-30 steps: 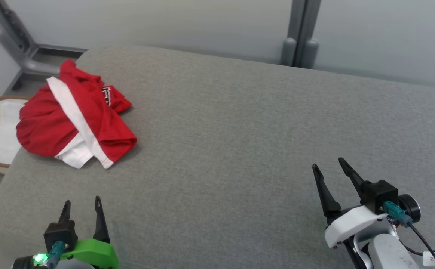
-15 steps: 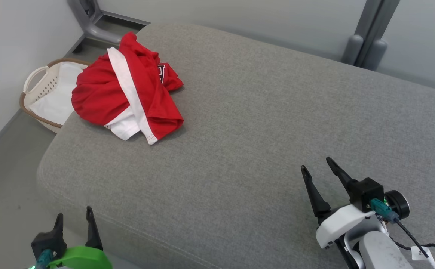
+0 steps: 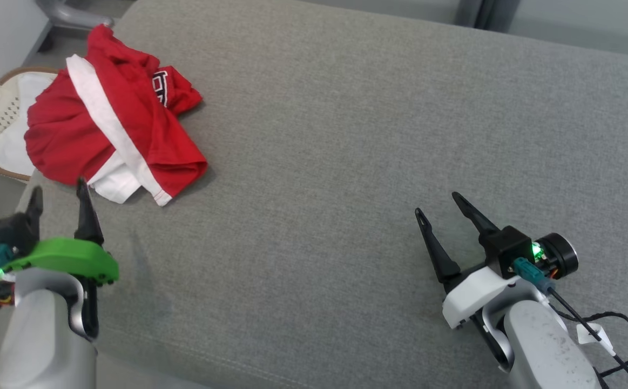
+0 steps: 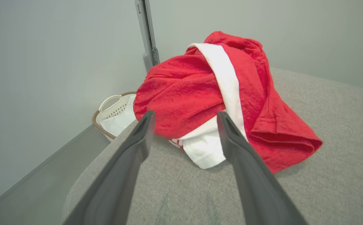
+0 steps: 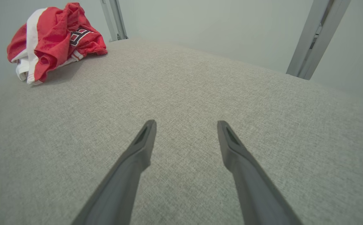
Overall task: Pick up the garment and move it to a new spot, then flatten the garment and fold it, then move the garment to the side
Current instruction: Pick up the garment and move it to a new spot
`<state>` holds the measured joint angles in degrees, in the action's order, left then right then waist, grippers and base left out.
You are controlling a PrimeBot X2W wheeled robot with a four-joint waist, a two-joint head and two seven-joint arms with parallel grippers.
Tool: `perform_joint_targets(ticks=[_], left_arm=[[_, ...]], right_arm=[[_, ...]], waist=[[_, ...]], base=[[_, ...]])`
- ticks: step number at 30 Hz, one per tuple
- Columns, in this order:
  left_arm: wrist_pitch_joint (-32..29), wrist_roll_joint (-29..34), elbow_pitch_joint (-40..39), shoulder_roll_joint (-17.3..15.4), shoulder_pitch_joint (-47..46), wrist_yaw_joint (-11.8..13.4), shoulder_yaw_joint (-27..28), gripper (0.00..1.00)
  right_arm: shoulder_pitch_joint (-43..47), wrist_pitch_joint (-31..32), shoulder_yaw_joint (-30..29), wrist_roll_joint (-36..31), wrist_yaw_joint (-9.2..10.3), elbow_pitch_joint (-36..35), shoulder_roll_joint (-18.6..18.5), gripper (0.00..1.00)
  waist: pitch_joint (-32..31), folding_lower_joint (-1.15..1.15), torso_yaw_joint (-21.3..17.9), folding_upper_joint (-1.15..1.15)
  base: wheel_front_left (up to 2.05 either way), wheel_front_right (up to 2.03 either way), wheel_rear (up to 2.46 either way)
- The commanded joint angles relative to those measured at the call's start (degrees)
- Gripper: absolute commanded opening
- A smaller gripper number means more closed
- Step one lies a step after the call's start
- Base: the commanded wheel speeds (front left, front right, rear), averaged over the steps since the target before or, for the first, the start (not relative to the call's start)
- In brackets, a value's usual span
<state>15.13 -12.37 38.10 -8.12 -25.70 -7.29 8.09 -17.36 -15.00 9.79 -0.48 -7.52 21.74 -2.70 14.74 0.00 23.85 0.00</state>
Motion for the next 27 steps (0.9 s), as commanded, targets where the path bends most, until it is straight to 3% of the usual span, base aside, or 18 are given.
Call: perform_joint_targets(ticks=[1, 8, 15, 24, 25, 27], left_arm=[[0.0, -1.0, 0.7, -1.4, -3.1, -0.2, -0.9, 1.0], [0.0, -7.9, 6.6, -7.4, -14.0, -0.2, -6.4, 1.0], [-1.0, -15.4, 17.3, -12.8, -22.9, -0.2, -12.7, 1.0], [-8.5, -23.6, 26.3, -14.3, -25.9, -0.1, -17.8, 1.0], [-9.0, -24.5, 26.7, -14.4, -25.8, -0.1, -18.4, 0.49], [-8.8, -25.8, 26.9, -14.5, -25.4, -0.1, -19.1, 0.0]], right_arm=[[-1.3, -0.3, 0.1, -0.6, 0.06, -0.1, -0.4, 1.0], [-4.0, -0.3, 1.0, -1.8, 0.06, -0.5, -0.4, 1.0], [-6.2, -0.1, 1.9, -2.6, 0.07, 0.2, -0.5, 1.0], [-5.6, 0.2, 1.6, -3.0, 0.15, 1.5, -1.3, 1.0], [-5.5, 0.2, 1.5, -3.0, 0.15, 1.7, -1.3, 1.0], [-5.4, 0.2, 1.2, -2.7, 0.15, 1.7, -1.4, 1.0]], waist=[[4.8, 0.0, -3.9, 0.0], [9.8, 0.0, -6.3, 0.0], [13.4, 0.0, -8.6, 0.0], [14.6, 0.0, -10.1, 0.0], [14.5, 0.0, -10.2, 0.0], [14.2, 0.0, -10.3, 0.0]], base=[[0.0, 0.0, 0.0], [0.0, 0.0, 0.0], [0.0, 0.0, 0.0], [0.0, 0.0, 0.0], [0.0, 0.0, 0.0], [0.0, 0.0, 0.0]])
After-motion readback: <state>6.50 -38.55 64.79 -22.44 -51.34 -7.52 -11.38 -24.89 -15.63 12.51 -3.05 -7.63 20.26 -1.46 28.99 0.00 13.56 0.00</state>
